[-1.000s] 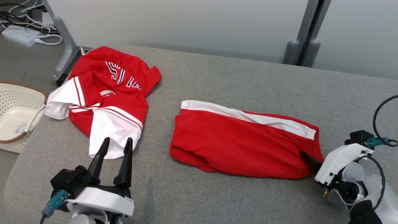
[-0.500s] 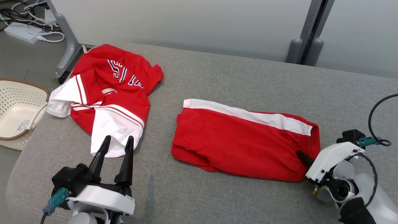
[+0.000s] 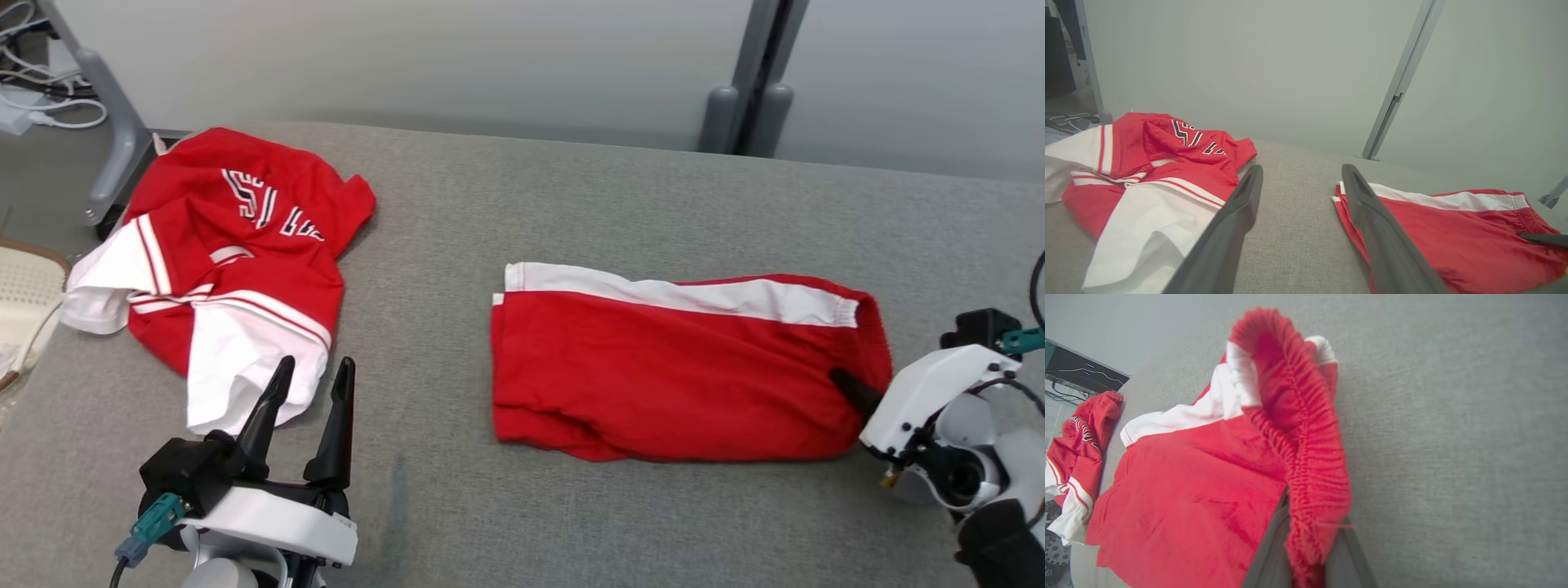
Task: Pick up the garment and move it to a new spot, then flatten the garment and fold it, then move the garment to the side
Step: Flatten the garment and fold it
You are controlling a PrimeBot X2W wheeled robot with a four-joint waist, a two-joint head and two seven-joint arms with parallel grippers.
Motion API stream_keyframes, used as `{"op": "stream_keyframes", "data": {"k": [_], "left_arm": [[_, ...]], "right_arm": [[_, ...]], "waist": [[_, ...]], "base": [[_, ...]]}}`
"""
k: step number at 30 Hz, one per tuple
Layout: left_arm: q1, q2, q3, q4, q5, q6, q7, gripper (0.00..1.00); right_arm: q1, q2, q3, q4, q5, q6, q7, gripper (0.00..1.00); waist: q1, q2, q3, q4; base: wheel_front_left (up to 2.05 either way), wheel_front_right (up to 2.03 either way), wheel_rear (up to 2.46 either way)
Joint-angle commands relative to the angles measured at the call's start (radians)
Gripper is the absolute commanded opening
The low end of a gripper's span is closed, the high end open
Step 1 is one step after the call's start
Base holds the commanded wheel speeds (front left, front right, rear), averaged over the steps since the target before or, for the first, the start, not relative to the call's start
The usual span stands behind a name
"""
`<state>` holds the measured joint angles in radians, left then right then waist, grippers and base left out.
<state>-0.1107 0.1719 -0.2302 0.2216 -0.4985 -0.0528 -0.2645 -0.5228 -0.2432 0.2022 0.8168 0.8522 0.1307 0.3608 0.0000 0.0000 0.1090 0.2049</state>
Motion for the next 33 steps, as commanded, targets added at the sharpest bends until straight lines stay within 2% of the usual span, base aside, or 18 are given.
{"op": "stream_keyframes", "data": {"k": [1,7,13,18,23,27,33], "left_arm": [[-0.004,0.000,0.001,0.000,0.005,-0.004,-0.002,1.00],[0.002,-0.005,-0.007,0.006,0.004,-0.004,-0.002,1.00],[0.012,-0.005,-0.016,0.014,0.000,-0.003,0.000,1.00],[0.013,-0.007,-0.027,0.023,-0.003,-0.003,0.005,1.00],[0.005,-0.010,-0.034,0.032,-0.010,-0.007,0.008,1.00],[-0.005,-0.010,-0.033,0.038,-0.015,-0.004,0.008,1.00],[-0.016,-0.014,-0.038,0.049,-0.018,-0.007,0.007,1.00]], "right_arm": [[0.000,-0.020,-0.002,-0.009,0.003,0.000,0.005,0.00],[0.029,-0.109,-0.006,-0.054,-0.043,0.000,0.030,0.00],[0.048,-0.130,-0.031,-0.178,-0.033,0.000,0.087,0.00],[0.075,-0.070,-0.056,-0.339,0.044,0.001,0.199,0.00],[0.083,-0.012,-0.079,-0.389,0.095,0.001,0.259,0.00],[0.067,0.039,-0.094,-0.395,0.117,0.001,0.282,0.00],[0.024,0.108,-0.113,-0.327,0.110,0.001,0.268,0.00]], "waist": [[0.0000,0.0000,0.000,-0.017],[0.0000,0.0000,-0.012,-0.050],[0.0000,0.0000,-0.027,-0.066],[0.0000,0.0000,-0.038,-0.059],[0.0000,0.0000,-0.037,-0.037],[0.0000,0.0000,-0.032,-0.002],[0.0000,0.0000,-0.021,0.049]], "base": [[0.00,0.00,0.00],[0.00,0.00,0.00],[0.00,0.00,0.00],[0.00,0.00,0.00],[0.00,0.00,0.00],[0.00,0.00,0.00],[0.00,0.00,0.00]]}}
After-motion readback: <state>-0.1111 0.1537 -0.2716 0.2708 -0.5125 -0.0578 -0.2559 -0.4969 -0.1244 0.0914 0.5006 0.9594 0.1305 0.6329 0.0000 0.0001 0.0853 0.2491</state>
